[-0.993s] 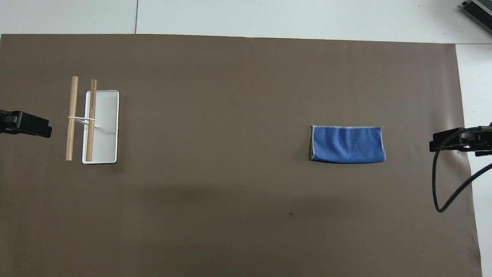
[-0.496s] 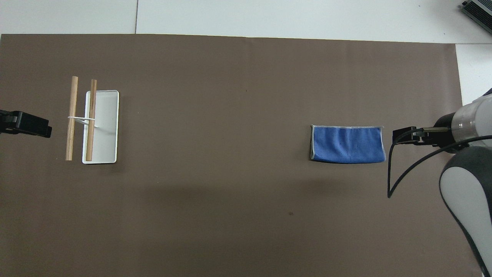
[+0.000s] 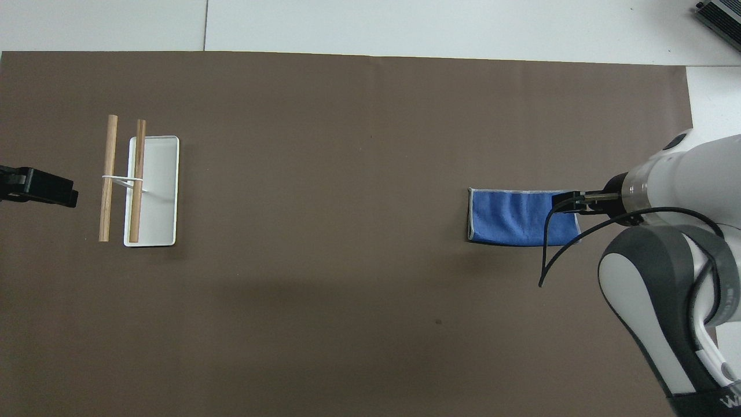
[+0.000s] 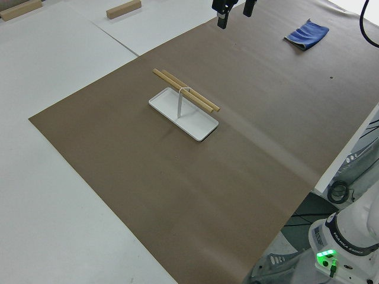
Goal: Right arm passes towel to left arm to hang
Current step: 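Grasp the near edge of the blue towel with the right gripper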
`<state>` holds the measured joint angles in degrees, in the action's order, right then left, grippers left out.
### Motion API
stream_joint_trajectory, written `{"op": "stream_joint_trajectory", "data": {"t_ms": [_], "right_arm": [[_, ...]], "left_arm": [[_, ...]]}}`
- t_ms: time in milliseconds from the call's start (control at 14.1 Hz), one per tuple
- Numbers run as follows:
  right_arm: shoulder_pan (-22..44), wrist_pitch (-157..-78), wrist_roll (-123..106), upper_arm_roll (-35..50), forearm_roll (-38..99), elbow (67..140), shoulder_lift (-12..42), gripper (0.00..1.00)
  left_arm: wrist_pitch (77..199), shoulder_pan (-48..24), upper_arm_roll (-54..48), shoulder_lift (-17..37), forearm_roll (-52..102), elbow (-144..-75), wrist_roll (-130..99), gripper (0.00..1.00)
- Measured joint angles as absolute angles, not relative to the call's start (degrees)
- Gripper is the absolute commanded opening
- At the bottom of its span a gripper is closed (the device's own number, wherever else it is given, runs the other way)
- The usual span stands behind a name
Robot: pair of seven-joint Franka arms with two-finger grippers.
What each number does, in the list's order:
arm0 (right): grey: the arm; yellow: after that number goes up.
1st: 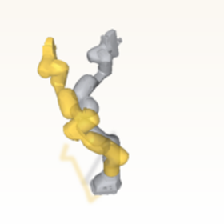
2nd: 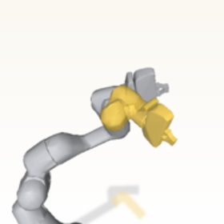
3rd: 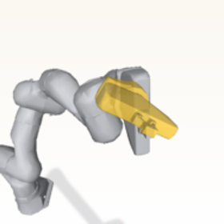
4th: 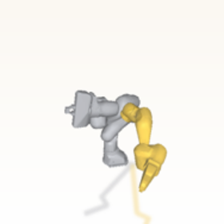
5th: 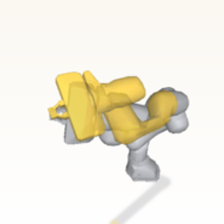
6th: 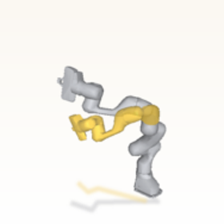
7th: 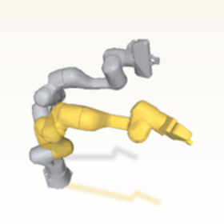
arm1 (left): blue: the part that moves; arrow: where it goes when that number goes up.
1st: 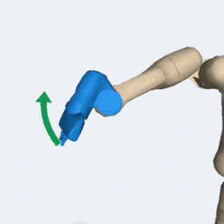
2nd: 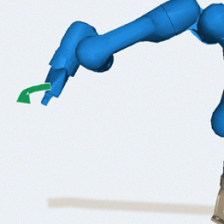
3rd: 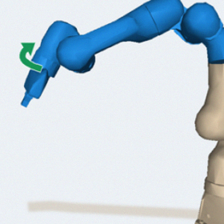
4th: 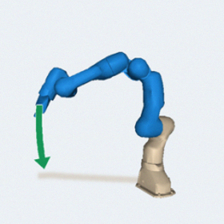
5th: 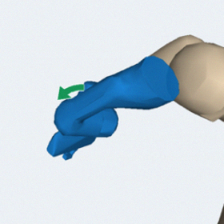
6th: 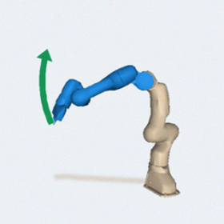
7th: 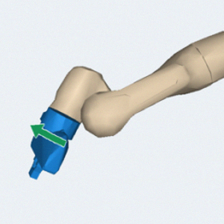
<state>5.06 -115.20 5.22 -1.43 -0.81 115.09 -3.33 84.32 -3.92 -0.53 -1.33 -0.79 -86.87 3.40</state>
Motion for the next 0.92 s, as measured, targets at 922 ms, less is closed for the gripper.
{"op": "stream_joint_trajectory", "data": {"t_ms": [922], "right_arm": [[8.0, -135.2, 6.1, -1.5, -0.8, 124.4, 5.3, 1.0]], "left_arm": [[84.3, -3.9, -0.5, -1.3, -0.8, -86.9, 3.4, 1.0]]}}
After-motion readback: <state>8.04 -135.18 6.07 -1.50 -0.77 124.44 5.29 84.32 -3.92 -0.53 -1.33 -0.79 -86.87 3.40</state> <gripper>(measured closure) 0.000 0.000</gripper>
